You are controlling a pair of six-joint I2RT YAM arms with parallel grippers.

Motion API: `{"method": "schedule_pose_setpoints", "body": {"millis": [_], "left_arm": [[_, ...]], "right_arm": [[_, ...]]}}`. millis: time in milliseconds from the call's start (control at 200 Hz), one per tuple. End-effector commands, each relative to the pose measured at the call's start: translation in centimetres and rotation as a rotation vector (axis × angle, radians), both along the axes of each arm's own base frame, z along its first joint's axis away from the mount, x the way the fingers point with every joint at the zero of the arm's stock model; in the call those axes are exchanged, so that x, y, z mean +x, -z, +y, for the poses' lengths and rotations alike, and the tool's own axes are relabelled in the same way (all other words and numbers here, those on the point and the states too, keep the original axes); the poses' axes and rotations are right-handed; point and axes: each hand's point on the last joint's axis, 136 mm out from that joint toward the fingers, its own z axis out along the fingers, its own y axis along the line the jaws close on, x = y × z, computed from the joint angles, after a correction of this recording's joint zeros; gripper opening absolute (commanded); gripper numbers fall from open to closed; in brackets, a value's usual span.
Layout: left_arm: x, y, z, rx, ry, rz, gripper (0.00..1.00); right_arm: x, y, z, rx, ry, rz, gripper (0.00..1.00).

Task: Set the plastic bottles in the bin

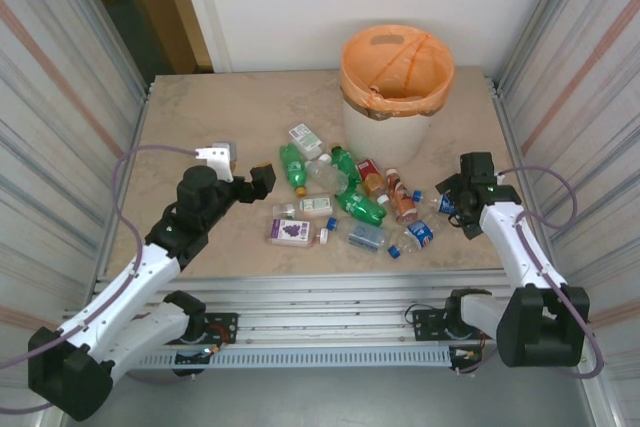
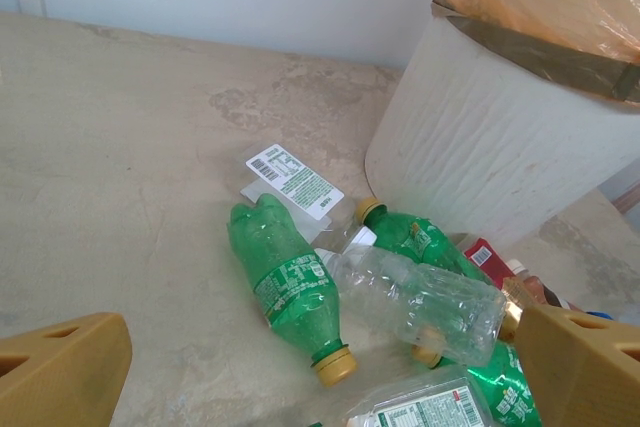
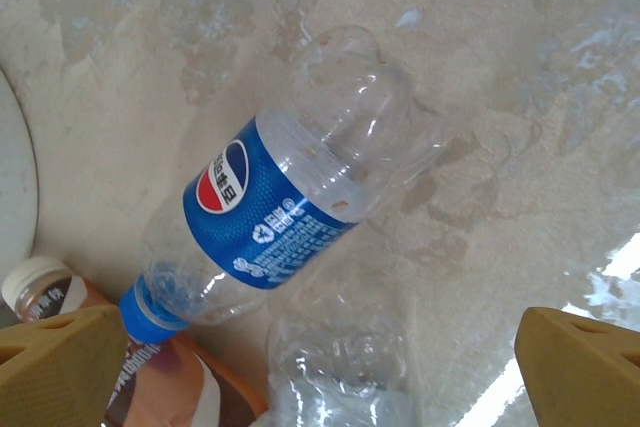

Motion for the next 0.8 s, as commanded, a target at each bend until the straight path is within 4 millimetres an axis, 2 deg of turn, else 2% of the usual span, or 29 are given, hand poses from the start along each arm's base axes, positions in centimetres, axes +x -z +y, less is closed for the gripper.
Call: {"method": "schedule_pose_setpoints", "body": {"millis": [0,791], "left_arm": [[-0.1,-1.5,0.2,-0.02,0.0,-0.03,0.99],[-0.1,-0.9,0.1,-0.006,0.011,-0.026,0.99]], "right_arm": [[0.8,0.7,0.0,0.045,0.067,-0.009,0.98],[5.7,4.3,0.6,0.156,0.185,-0.036,0.98]]}}
